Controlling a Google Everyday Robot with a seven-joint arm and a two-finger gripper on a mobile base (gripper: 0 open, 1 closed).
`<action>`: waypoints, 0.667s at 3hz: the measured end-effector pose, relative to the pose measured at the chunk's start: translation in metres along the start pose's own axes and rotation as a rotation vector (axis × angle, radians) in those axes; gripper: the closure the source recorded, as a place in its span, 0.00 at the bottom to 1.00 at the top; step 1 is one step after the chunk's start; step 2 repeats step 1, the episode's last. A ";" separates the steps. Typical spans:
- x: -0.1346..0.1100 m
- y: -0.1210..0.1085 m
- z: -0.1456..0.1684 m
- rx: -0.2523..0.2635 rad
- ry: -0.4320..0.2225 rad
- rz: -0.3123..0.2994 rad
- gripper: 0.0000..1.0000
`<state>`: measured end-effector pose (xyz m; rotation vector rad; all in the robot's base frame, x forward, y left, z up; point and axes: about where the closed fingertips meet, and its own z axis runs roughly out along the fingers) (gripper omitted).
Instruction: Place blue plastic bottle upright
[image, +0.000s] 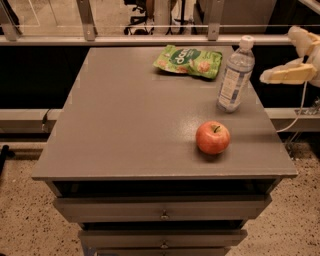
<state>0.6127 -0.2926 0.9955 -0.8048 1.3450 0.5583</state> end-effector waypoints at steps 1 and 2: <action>-0.022 -0.015 -0.047 -0.009 0.077 0.000 0.00; -0.022 -0.015 -0.047 -0.009 0.077 0.000 0.00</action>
Offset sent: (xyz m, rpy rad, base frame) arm 0.0000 0.0000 0.0000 0.0000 0.0000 0.0000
